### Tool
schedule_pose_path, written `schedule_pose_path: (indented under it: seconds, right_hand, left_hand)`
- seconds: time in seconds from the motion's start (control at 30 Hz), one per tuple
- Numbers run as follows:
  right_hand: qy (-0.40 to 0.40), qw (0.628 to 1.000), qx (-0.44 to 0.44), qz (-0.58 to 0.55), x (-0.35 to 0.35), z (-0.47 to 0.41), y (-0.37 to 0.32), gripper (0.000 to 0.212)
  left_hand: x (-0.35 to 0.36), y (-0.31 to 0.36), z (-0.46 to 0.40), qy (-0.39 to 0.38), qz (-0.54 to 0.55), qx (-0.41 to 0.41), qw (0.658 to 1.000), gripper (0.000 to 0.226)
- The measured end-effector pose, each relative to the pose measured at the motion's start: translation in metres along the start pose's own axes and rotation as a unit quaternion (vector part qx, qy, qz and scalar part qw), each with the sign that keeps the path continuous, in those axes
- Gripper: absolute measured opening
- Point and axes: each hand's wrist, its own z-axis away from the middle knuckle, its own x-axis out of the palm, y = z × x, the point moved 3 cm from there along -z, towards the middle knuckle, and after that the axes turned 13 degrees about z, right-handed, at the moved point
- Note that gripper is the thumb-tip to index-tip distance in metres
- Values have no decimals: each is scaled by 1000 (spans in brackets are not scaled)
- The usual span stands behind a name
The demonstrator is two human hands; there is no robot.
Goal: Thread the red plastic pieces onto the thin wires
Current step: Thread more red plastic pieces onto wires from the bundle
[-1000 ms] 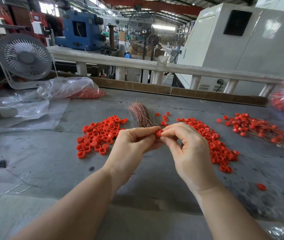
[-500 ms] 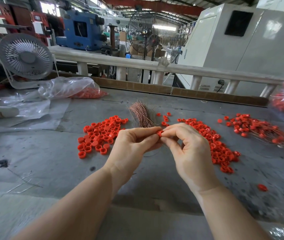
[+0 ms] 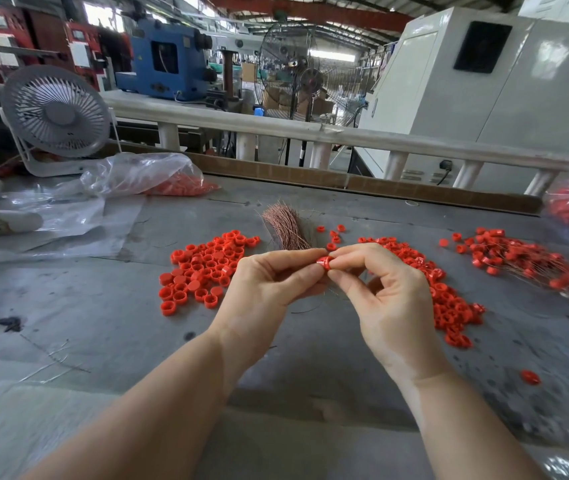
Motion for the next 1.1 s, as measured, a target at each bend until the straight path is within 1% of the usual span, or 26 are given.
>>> schedule_pose_path:
  seconds: [0.13, 0.23, 0.33, 0.57, 0.83, 1.0, 1.1]
  right_hand:
    - [-2, 1000, -2, -16, 0, -1, -1, 6]
    - [-5, 1000, -7, -17, -1, -1, -1, 7]
    - [-7, 1000, -11, -11, -1, -1, -1, 6]
    - [-4, 1000, -22, 8, 1, -1, 0, 5]
    - [-1, 1000, -25, 17, 2, 1, -1, 5]
    - [-4, 1000, -1, 6, 2, 1, -1, 7]
    - [-3, 1000, 20, -1, 1, 1, -1, 7]
  left_hand:
    - [1, 0, 0, -5, 13, 3, 1000, 20]
    - [0, 0, 0, -7, 7, 8, 1000, 22]
    - [0, 1, -1, -7, 0, 9, 1000, 25]
    - [0, 2, 0, -3, -9, 11, 1000, 23]
    - [-1, 1, 1, -1, -10, 9, 1000, 17]
    - [-1, 1, 1, 3, -11, 5, 1000, 17]
    - [-1, 0, 1, -5, -5, -14, 1000, 19]
